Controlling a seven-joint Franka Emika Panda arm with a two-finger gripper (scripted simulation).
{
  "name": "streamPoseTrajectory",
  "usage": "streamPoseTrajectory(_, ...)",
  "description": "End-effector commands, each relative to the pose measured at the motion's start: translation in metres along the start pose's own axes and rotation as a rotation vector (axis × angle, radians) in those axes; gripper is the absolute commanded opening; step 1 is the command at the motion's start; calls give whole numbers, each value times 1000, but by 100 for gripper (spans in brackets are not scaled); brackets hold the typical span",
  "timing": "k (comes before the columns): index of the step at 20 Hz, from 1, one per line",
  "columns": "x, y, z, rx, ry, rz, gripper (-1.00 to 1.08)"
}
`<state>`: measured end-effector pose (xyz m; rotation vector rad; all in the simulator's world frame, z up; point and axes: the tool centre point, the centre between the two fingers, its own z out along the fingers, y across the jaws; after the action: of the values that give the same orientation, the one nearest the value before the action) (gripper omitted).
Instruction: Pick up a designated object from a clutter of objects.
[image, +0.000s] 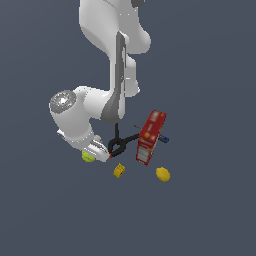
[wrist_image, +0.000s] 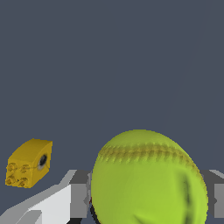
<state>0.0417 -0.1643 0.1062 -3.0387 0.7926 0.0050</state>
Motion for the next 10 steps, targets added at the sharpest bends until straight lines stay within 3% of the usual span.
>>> streamPoseTrajectory(1,-16,-8,-17,1,2,0,-100)
streamPoseTrajectory(10,-75,-38,-75,1,2,0,-100)
